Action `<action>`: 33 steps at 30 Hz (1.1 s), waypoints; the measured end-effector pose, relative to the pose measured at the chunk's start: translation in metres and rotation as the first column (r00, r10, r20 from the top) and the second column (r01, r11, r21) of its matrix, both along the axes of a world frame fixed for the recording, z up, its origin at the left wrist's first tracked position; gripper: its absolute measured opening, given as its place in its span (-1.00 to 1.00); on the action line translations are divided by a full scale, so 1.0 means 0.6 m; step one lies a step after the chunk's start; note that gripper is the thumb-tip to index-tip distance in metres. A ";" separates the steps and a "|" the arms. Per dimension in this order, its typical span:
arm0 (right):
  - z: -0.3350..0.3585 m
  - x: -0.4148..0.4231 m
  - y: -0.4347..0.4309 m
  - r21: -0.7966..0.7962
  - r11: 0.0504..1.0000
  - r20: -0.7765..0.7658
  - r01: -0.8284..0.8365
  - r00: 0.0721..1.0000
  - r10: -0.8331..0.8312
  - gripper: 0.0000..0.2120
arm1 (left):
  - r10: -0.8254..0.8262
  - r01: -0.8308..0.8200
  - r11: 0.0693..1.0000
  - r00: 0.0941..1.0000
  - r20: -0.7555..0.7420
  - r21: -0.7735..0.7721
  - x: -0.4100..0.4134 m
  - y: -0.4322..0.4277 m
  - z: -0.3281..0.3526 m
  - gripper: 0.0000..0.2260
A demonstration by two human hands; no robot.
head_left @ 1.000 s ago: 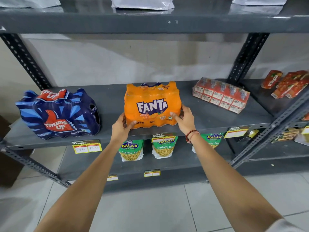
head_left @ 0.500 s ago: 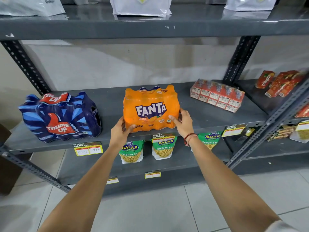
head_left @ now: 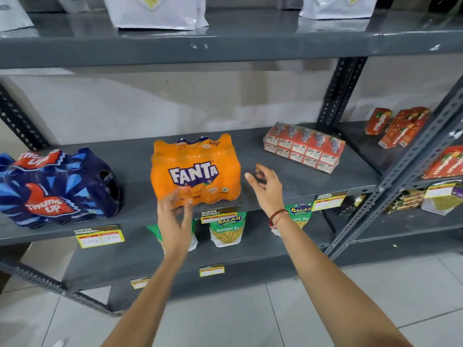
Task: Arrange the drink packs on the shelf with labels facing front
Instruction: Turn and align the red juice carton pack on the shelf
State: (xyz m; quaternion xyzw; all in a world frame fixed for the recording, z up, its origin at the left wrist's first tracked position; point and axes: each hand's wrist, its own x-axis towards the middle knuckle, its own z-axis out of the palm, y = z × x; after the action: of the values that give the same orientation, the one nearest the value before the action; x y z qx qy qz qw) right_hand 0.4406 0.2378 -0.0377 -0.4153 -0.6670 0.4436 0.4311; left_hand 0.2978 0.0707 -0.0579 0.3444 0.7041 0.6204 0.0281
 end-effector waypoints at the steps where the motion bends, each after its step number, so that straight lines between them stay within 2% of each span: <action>1: 0.003 0.015 0.011 0.010 1.000 -0.010 0.016 1.000 -0.016 -0.57 | -0.046 0.045 0.999 0.998 -0.047 -0.006 0.026 0.015 -0.001 -0.68; 4: 0.015 0.069 0.060 0.045 0.994 -0.005 0.095 0.995 -0.095 -0.63 | -0.249 0.240 0.968 0.956 -0.154 -0.076 0.085 0.082 0.003 -0.75; 7: 0.024 0.131 0.122 0.065 0.975 0.019 0.212 0.977 -0.214 -0.66 | -0.377 0.339 0.920 0.902 -0.208 -0.198 0.127 0.167 0.010 -0.77; 12: 0.028 0.213 0.220 0.128 0.938 0.218 0.323 0.913 -0.344 -0.67 | -0.494 0.427 0.848 0.852 -0.174 -0.315 0.157 0.308 0.024 -0.68; 14: 0.031 0.236 0.260 0.101 0.931 0.282 0.350 0.888 -0.365 -0.69 | -0.502 0.429 0.838 0.849 -0.166 -0.338 0.158 0.357 0.028 -0.65; 16: 0.034 0.254 0.303 0.023 0.925 0.349 0.380 0.863 -0.364 -0.61 | -0.482 0.402 0.843 0.860 -0.167 -0.358 0.154 0.407 0.035 -0.63; 19: 0.028 0.264 0.353 -0.089 0.926 0.434 0.368 0.851 -0.296 -0.36 | -0.453 0.380 0.841 0.884 -0.116 -0.385 0.140 0.483 0.047 -0.66; 20: 0.023 0.263 0.363 -0.133 0.927 0.427 0.352 0.864 -0.267 -0.34 | -0.431 0.371 0.840 0.900 -0.070 -0.396 0.135 0.507 0.051 -0.65; 22: 0.008 0.256 0.368 -0.222 0.921 0.364 0.321 0.903 -0.227 -0.42 | -0.357 0.346 0.844 0.933 0.054 -0.411 0.129 0.548 0.058 -0.56; 25: -0.015 0.250 0.362 -0.266 0.926 0.199 0.268 0.955 -0.220 -0.50 | -0.260 0.349 0.851 0.929 0.263 -0.392 0.125 0.589 0.058 -0.42; 29: -0.029 0.264 0.362 -0.289 0.943 0.101 0.166 0.985 -0.142 -0.56 | -0.213 0.348 0.870 0.904 0.372 -0.350 0.111 0.607 0.038 -0.43; 33: -0.026 0.276 0.344 -0.188 0.980 0.080 0.070 0.995 -0.055 -0.50 | -0.256 0.368 0.912 0.856 0.448 -0.182 0.096 0.567 0.016 -0.54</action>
State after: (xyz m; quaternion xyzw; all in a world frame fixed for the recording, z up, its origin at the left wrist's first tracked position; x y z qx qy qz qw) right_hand 0.6063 0.4442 -0.0532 -0.4918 -0.6237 0.4759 0.3777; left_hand 0.3551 0.4108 -0.0484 0.3084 0.6915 0.5677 0.3232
